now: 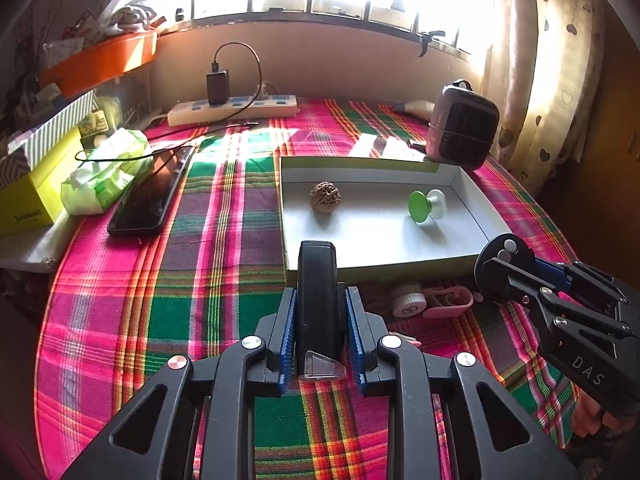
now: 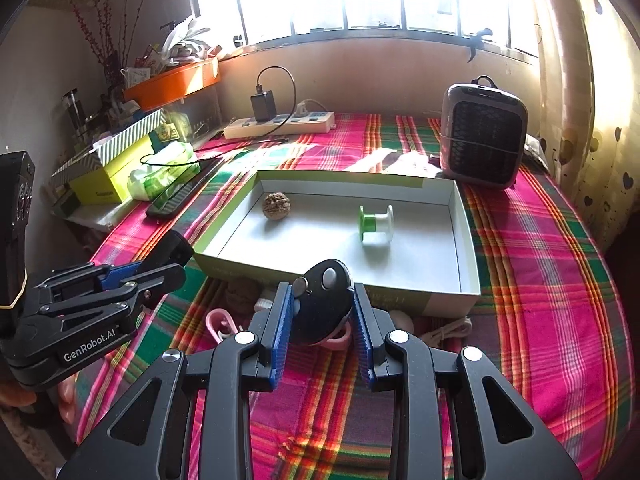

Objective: Organize objects
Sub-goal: 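Lift and carry the flashlight and black disc over the gray box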

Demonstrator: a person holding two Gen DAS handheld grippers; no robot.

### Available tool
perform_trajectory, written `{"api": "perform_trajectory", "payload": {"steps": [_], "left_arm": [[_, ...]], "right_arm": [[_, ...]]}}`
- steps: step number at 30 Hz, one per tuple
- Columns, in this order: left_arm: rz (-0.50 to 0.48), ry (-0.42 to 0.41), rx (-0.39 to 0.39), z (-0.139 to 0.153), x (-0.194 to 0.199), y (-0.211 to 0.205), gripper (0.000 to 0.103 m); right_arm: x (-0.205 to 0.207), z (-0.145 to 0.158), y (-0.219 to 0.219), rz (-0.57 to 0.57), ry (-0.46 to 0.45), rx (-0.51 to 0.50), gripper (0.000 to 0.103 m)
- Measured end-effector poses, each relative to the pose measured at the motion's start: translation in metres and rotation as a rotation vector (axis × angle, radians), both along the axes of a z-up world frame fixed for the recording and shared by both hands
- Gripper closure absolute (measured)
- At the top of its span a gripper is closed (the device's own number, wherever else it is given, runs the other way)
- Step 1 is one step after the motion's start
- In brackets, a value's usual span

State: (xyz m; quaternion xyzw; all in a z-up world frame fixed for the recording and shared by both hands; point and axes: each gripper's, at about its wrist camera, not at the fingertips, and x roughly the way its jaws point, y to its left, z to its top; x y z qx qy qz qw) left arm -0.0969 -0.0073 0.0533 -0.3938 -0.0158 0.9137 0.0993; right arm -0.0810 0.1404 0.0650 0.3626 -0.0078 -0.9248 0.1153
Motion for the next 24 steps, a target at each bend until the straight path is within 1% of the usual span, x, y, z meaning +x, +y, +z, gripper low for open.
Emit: {"api": "perform_trajectory", "payload": {"steps": [12, 20, 24], "left_arm": [[-0.014, -0.003, -0.014, 0.001, -0.026, 0.01, 0.082], [-0.02, -0.022, -0.011, -0.003, -0.049, 0.013, 0.082], [-0.023, -0.028, -0.011, -0.006, -0.058, 0.015, 0.082]], "right_arm": [[-0.043, 0.012, 0.007, -0.009, 0.01, 0.029, 0.073], [-0.084, 0.011, 0.004, 0.014, -0.012, 0.048, 0.073], [-0.105, 0.004, -0.001, 0.051, -0.051, 0.038, 0.073]]}}
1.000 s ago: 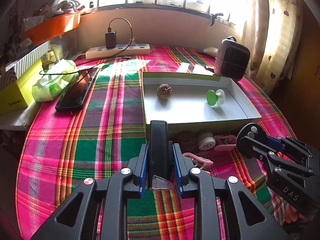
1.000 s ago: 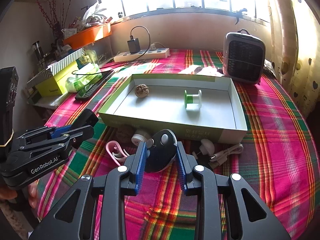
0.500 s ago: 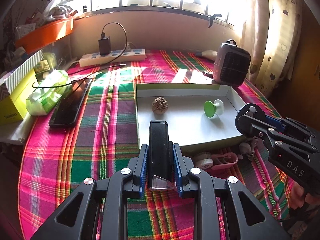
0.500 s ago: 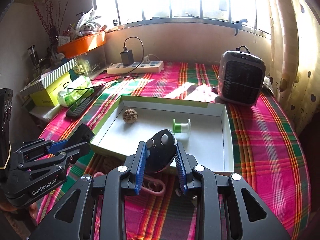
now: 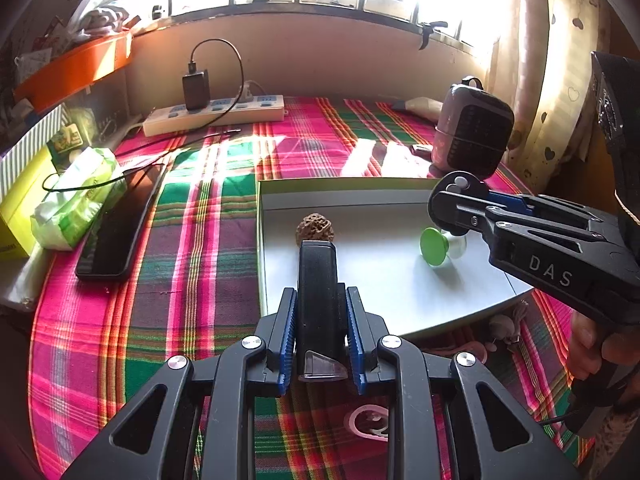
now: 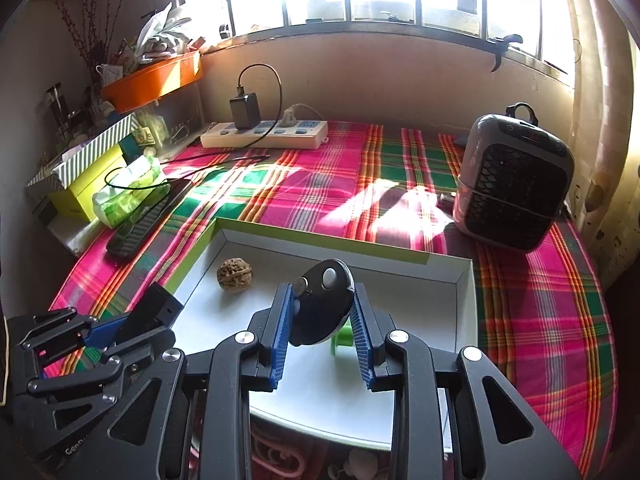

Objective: Organize objects
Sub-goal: 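Lift and carry the flashlight and black disc over the gray box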

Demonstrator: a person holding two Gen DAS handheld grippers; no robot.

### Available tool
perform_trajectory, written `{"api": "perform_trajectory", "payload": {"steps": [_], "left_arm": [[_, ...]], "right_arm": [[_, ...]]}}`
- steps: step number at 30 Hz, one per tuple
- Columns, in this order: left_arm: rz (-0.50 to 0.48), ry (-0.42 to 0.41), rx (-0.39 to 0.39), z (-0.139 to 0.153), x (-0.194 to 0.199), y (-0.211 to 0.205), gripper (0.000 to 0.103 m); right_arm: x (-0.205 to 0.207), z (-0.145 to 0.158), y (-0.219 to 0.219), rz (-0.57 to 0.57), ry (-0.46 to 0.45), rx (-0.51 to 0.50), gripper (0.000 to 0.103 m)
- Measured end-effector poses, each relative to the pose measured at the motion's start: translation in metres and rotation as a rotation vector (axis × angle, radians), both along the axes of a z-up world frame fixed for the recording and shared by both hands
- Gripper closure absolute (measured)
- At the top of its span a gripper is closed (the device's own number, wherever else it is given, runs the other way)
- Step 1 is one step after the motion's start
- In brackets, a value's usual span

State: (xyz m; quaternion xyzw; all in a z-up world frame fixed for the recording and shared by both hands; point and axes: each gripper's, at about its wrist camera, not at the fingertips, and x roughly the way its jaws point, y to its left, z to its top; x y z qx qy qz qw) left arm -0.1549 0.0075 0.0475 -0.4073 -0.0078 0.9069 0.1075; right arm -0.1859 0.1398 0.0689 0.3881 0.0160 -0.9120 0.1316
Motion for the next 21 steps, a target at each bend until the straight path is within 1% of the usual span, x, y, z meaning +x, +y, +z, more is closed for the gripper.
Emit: {"api": "perform_trajectory", "payload": {"steps": [7, 11, 15, 21], "left_arm": [[-0.002, -0.023, -0.003, -0.008, -0.013, 0.004, 0.082], [-0.007, -0.02, -0.006, -0.01, -0.017, 0.006, 0.082], [-0.007, -0.028, -0.013, -0.012, -0.019, 0.006, 0.082], [-0.006, -0.026, -0.02, -0.016, -0.023, 0.007, 0.082]], "right_arm": [[-0.026, -0.014, -0.01, 0.036, -0.057, -0.002, 0.073], [-0.037, -0.022, -0.012, 0.035, -0.083, 0.002, 0.073], [-0.043, -0.028, -0.012, 0.032, -0.1, -0.006, 0.073], [-0.048, -0.033, -0.016, 0.041, -0.116, 0.01, 0.073]]}}
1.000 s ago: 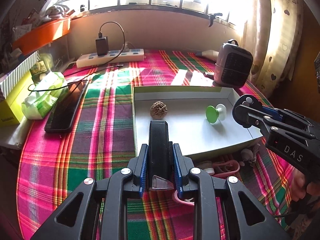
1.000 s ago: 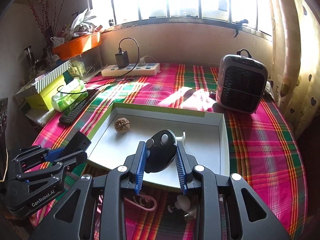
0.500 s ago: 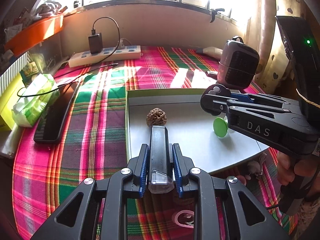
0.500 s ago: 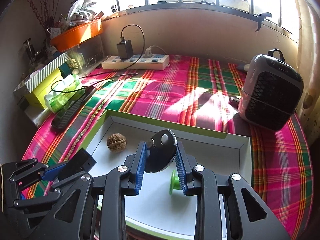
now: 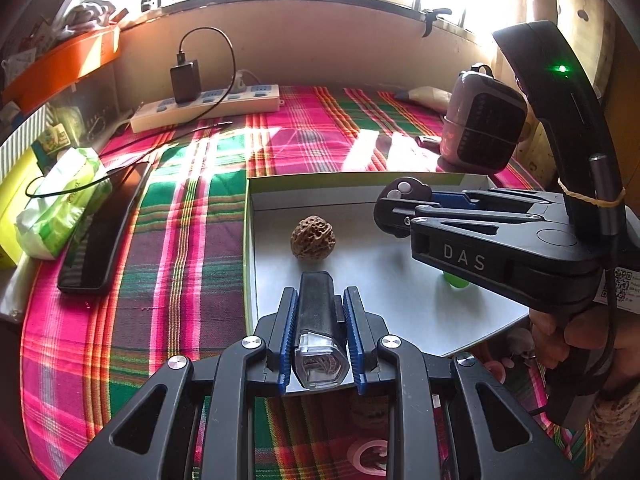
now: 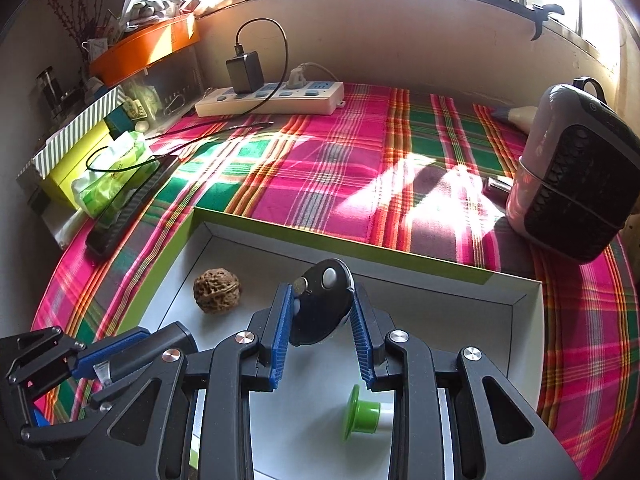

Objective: Organize objects
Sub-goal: 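Lift and carry the flashlight and black disc over the gray box, then open the right tool to release the black disc into the box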

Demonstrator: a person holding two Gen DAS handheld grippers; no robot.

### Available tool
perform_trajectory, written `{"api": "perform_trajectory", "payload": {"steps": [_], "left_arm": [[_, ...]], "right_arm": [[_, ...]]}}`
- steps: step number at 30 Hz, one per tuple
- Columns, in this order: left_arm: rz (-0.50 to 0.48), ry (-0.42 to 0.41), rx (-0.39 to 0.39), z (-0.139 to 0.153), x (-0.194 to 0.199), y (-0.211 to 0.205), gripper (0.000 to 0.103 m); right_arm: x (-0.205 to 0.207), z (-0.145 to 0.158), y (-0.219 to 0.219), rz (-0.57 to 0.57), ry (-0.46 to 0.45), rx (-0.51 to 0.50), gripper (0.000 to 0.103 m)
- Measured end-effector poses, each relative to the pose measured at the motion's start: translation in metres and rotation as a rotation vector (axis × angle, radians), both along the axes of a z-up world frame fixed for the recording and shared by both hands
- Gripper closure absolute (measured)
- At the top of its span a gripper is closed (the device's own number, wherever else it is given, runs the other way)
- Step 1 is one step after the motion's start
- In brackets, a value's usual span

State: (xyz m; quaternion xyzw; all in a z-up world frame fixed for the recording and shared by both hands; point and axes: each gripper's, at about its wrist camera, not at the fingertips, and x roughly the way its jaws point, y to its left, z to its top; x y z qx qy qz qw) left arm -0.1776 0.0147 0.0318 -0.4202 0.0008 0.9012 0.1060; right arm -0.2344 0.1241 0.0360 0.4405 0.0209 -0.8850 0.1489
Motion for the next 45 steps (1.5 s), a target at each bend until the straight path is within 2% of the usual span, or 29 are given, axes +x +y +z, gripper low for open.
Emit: {"api": "perform_trajectory", "payload": {"steps": [6, 31, 41, 45], "left_arm": [[0.009, -0.027, -0.005, -0.009, -0.008, 0.0, 0.082], [0.0, -0.023, -0.019, -0.01, -0.013, 0.005, 0.082], [-0.004, -0.026, -0.01, -0.012, -0.012, 0.008, 0.078], [-0.003, -0.026, -0.012, -0.012, -0.012, 0.009, 0.077]], "right_arm": [[-0.006, -0.005, -0.001, 0.0, -0.014, 0.012, 0.073], [-0.015, -0.013, -0.002, -0.013, -0.047, 0.014, 0.072], [-0.013, -0.012, 0.001, -0.038, -0.044, 0.011, 0.058], [-0.013, -0.011, 0.003, -0.048, -0.042, 0.009, 0.056]]}}
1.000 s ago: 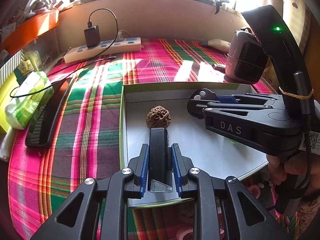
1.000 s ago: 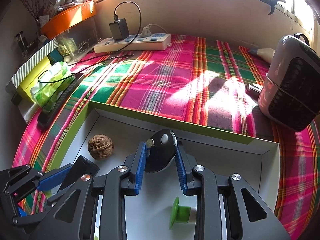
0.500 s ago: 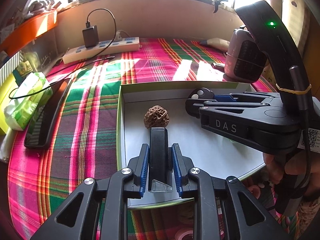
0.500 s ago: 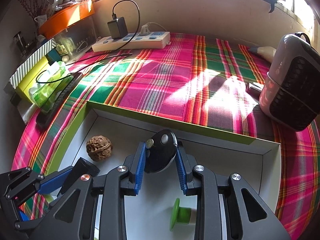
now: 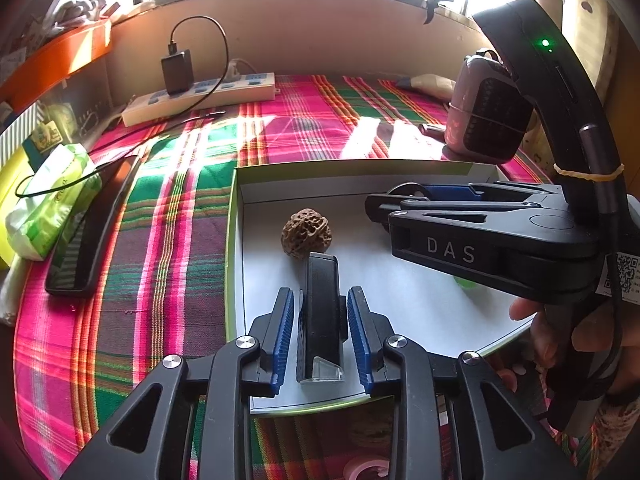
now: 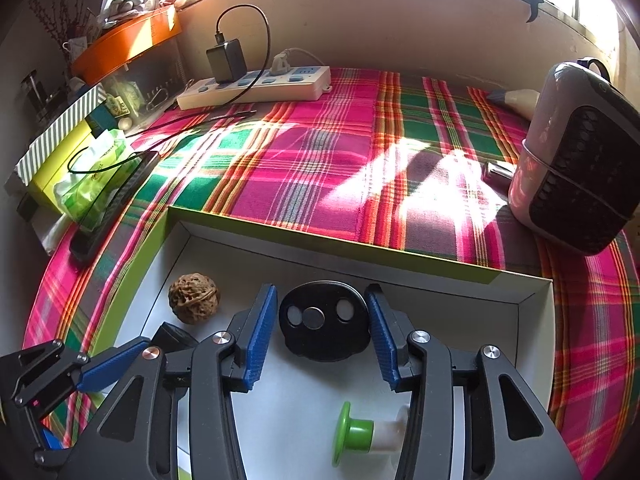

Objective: Organize objects
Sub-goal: 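Open the right tool to release the black disc into the box, then lower the flashlight into the box and open the left tool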

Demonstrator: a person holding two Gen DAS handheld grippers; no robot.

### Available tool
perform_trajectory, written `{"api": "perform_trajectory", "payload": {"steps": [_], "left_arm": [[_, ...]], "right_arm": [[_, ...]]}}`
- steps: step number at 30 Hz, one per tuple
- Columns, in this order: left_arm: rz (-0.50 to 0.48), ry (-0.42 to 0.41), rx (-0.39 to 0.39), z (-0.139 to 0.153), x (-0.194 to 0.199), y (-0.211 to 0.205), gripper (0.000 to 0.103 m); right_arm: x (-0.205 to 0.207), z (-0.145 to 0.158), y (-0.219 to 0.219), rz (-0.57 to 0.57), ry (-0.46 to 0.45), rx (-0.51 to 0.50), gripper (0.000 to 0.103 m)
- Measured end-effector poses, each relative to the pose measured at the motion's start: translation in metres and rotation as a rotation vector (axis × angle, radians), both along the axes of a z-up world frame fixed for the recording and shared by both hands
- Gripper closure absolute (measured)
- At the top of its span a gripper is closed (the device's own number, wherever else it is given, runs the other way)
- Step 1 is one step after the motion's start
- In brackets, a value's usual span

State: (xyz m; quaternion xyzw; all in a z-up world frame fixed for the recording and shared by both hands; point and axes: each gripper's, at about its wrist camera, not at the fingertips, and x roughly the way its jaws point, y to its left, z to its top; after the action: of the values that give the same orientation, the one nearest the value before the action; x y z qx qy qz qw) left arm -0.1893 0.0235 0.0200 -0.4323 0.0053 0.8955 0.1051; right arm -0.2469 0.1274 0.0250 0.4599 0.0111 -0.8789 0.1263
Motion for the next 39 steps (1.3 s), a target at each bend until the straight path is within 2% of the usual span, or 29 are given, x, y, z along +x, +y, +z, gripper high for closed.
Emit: {"api": "perform_trajectory", "payload": {"steps": [4, 11, 39], "left_arm": [[-0.001, 0.002, 0.0, 0.0, 0.001, 0.001, 0.072], [0.005, 0.003, 0.001, 0.003, 0.004, -0.001, 0.069], [0.009, 0.075, 0.02, 0.026, 0.052, -0.014, 0.069]], "right_arm": [[0.002, 0.002, 0.002, -0.005, 0.005, -0.007, 0.056], [0.008, 0.005, 0.005, -0.015, 0.015, -0.013, 0.054], [0.07, 0.035, 0.018, -0.033, 0.119, -0.028, 0.054]]}}
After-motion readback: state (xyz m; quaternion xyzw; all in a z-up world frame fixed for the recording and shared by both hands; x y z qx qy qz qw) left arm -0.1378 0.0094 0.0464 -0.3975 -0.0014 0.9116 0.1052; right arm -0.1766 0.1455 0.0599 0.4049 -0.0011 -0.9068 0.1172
